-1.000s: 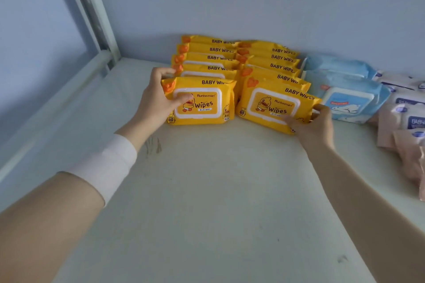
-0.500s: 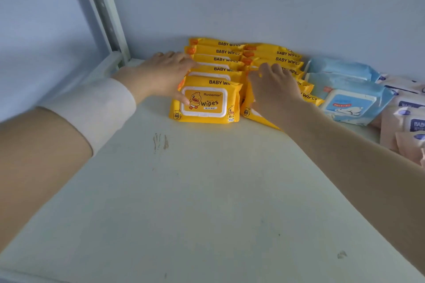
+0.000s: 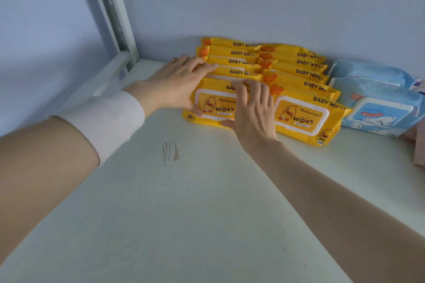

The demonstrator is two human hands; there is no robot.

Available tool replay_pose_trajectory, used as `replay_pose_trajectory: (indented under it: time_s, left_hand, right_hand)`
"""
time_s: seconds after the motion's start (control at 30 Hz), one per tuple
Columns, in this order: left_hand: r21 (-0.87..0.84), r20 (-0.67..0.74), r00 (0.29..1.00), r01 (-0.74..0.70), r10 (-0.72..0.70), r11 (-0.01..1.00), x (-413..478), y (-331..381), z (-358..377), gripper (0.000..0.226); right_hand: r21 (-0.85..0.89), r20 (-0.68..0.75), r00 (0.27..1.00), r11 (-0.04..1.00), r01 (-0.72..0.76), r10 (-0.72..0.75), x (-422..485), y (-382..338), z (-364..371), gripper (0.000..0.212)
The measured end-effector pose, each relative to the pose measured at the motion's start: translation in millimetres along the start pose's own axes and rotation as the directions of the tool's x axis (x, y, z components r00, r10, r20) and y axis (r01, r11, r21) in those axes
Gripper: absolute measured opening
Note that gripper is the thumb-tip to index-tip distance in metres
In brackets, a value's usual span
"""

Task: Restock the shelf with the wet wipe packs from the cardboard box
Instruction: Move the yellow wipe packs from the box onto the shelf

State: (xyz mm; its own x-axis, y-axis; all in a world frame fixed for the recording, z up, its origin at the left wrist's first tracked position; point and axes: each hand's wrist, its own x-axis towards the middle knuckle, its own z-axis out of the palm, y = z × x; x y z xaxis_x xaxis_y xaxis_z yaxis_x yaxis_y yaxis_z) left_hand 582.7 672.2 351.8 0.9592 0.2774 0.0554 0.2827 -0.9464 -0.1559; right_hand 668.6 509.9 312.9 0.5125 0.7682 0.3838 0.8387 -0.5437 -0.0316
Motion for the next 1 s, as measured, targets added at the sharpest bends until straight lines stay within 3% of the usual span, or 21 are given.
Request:
replay_pose_trajectory:
  time_s: [0.07,0.17,0.4,0.6,0.87,1.0]
  left_hand:
    - [0.031,-0.100,0.995,-0.022,0.025,0.999,2.6,-3.5,6.1,0.116]
    - [0.025,-0.162,0.987,-0.018,0.022,1.000,5.2,-7.8,13.8,0.111]
    - [-0.164,-0.031,0.999,-0.021,0.016,0.986,15.3,-16.5,2.9,0.118]
    - [-0.110,0.188,0.981,-0.028,0.048,0.994,37.8,-18.2,-16.5,0.125]
    - [-0.156,0.132,0.991,-0.001,0.022,0.988,37.0,-15.2,-12.6,0.119]
    - [-0.265,0.149,0.989,0.036,0.004,0.964,32.6,-20.3,-11.6,0.117]
  right_hand:
    - [0.041,-0.126,0.992,0.999,-0.016,0.021,2.4,1.0,13.3,0.096]
    - [0.068,-0.195,0.981,0.998,0.009,0.005,9.4,-0.5,24.0,0.098]
    - [0.147,-0.197,0.978,0.989,-0.036,0.065,6.4,5.5,20.7,0.098]
    - [0.035,0.025,0.993,0.993,-0.115,0.114,19.1,12.6,0.2,0.092]
    - [0.050,0.069,0.984,0.985,-0.166,0.162,31.2,9.9,3.5,0.090]
    - [0.262,-0.240,0.954,0.958,-0.114,0.179,3.1,-0.2,4.8,0.075]
